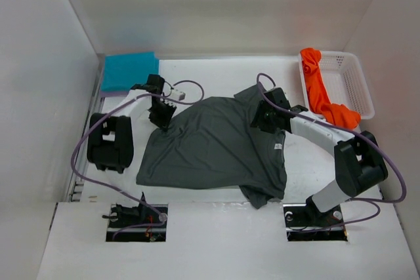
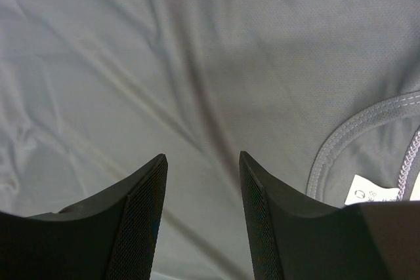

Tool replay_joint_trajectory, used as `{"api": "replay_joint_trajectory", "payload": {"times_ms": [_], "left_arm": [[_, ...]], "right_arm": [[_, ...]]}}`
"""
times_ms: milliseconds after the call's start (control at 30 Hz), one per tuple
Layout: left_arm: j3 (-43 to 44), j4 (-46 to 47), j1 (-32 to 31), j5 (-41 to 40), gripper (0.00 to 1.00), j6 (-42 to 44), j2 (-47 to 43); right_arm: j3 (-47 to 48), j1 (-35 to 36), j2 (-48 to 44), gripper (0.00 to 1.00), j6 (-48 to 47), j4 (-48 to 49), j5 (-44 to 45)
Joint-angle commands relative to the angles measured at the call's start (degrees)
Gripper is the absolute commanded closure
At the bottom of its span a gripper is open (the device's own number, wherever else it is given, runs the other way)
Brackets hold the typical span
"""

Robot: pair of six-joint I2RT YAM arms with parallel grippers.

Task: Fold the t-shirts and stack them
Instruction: Flatten out the tshirt

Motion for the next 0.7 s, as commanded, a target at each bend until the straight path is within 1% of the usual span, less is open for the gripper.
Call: {"api": "replay_joint_trajectory", "payload": {"times_ms": [0,100,167,233,267,300,333,400,433,533,600,667], "left_arm": [[-2.9,4.1,-6.8,-4.5,0.93,5.2,-15.8],[-8.3,1.8,-17.2,-9.6,0.87,11.5,-23.5],[-12.3,-2.7,-25.5,-11.3,0.84,13.3,-25.3],[-15.9,-5.8,-33.0,-11.3,0.78,13.3,-26.0],[-17.2,-6.7,-36.2,-10.8,0.74,13.2,-26.1],[-17.9,-7.4,-38.6,-10.3,0.68,13.3,-26.1],[-18.0,-8.0,-40.4,-10.0,0.59,13.6,-25.7],[-16.6,-8.9,-41.6,-10.4,0.48,14.3,-24.7],[-15.3,-9.4,-41.6,-10.6,0.46,14.8,-24.2],[-9.4,-9.4,-39.0,-10.7,0.45,14.3,-23.7],[-5.1,-7.6,-34.5,-9.7,0.45,12.2,-23.2],[-1.7,-3.3,-27.7,-8.2,0.51,8.6,-22.4]], "right_arm": [[-2.6,0.1,-1.4,0.48,0.5,5.3,-0.6],[-5.3,0.1,-2.3,0.48,1.3,7.9,-0.8],[-6.7,0.1,-2.6,0.48,1.6,9.4,-1.3],[-7.7,0.1,-3.1,0.48,1.6,11.0,-2.1],[-8.2,0.1,-3.3,0.48,1.6,11.4,-2.5],[-8.4,0.0,-3.8,0.48,1.5,11.6,-2.6],[-8.7,-0.3,-4.4,0.48,1.3,11.7,-2.6],[-9.7,-0.8,-5.9,0.48,1.2,11.7,-2.6],[-10.1,-1.1,-6.4,0.48,1.2,11.7,-2.6],[-11.9,-2.5,-8.6,0.48,1.5,11.7,-2.6],[-12.8,-3.2,-9.4,0.48,1.6,11.8,-2.6],[-13.5,-3.3,-9.6,0.48,2.0,11.8,-2.3]]}}
